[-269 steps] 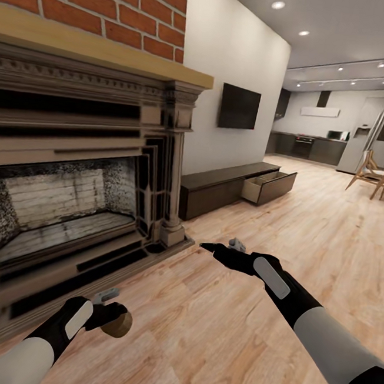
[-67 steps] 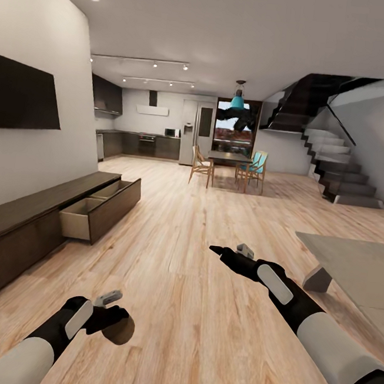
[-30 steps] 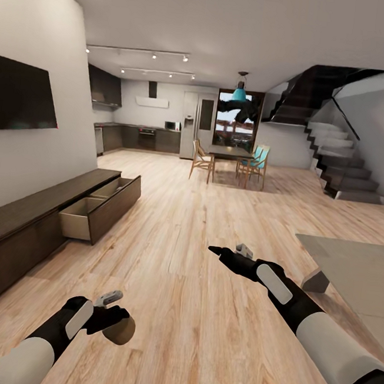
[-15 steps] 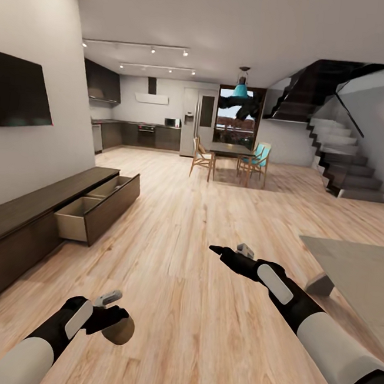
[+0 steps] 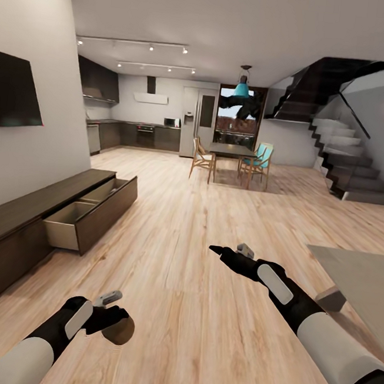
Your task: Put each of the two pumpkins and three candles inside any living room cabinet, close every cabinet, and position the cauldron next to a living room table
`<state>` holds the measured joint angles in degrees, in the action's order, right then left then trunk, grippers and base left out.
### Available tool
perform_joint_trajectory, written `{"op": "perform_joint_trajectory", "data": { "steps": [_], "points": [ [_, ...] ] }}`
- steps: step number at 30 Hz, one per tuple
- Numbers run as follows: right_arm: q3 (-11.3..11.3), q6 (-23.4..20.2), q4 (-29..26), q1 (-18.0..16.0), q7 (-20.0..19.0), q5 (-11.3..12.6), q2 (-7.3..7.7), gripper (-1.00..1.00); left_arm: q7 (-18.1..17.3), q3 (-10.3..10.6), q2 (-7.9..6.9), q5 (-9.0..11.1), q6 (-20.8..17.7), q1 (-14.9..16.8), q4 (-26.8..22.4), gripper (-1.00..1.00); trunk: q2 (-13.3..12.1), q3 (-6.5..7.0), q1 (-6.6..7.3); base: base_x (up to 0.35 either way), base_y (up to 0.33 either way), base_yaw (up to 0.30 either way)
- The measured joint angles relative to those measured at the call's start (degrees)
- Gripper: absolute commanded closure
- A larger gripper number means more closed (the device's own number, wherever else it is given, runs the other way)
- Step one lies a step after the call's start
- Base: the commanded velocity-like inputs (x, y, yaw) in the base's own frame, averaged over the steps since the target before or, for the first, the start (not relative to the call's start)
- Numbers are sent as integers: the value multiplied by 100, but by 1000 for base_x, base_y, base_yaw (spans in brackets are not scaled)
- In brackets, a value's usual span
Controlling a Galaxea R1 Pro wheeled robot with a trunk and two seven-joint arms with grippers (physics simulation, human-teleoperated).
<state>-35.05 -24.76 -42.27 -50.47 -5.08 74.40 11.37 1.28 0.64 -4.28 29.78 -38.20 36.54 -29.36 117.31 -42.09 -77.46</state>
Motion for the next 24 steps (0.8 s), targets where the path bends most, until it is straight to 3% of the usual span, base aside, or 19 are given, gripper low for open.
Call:
{"op": "perform_joint_trajectory", "data": {
  "steps": [24],
  "points": [
    [0, 0, 1, 0, 9, -8, 0, -100, -3, -2, -8, -1, -26, 0, 0, 100, 0, 0, 0, 337, 0, 0]
  ]
}}
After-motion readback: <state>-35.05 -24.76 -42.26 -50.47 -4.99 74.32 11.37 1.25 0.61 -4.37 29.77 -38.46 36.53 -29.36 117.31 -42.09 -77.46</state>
